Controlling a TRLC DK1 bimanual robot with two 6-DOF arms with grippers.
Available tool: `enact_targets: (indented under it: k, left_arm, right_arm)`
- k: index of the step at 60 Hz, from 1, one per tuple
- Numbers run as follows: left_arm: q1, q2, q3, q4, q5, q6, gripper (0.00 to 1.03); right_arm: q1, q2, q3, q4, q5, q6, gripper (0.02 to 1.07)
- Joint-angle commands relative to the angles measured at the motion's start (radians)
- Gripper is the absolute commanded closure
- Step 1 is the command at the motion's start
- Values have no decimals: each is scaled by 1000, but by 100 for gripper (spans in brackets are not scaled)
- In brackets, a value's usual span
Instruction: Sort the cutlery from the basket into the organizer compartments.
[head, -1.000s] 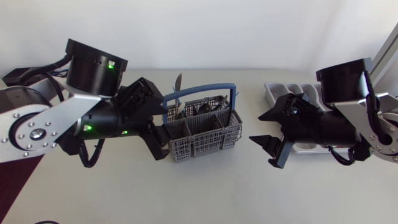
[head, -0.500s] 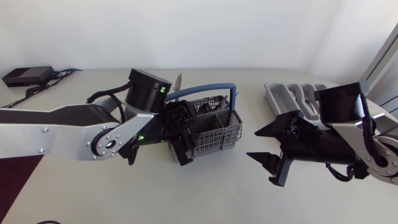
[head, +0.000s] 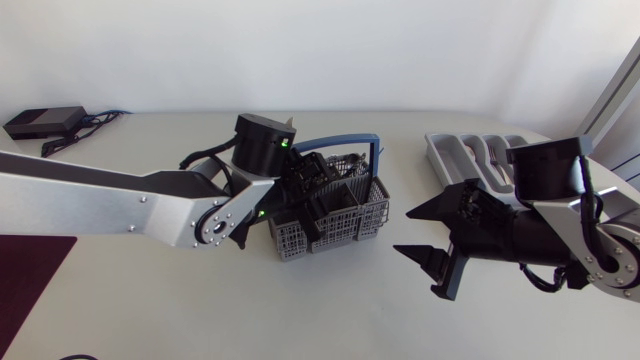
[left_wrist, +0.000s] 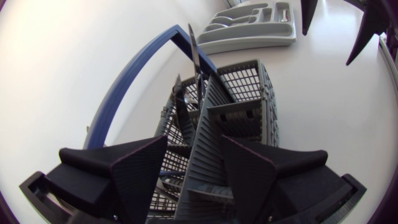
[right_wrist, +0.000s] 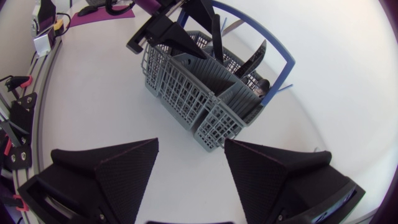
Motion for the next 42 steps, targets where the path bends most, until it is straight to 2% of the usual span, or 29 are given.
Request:
enact_targets:
  k: [1,11,14,24,29,42]
  left_arm:
    - [-16,36,28,35,-19,34,44]
    - [-13,70,47,60,-20,50,49]
    - [-11,73,51,70,-20,50,58]
    - [-14,90,62,73,-25,57,76]
    - [-14,93,57,83,-25,82,92]
    - [-20,97,31,98,-25,122,100]
  right_arm:
    - [-5,21,-33,12,-7,-2,30]
    - [-12,30,-38,25,-20,-2,30]
    - [-12,30,-39,25,-21,-2,30]
    - [-12,32,-47,31,-29,-2,30]
    - [-12,32,-52,37,-29,-2,30]
    - [-12,32,-55,38,-29,-2,30]
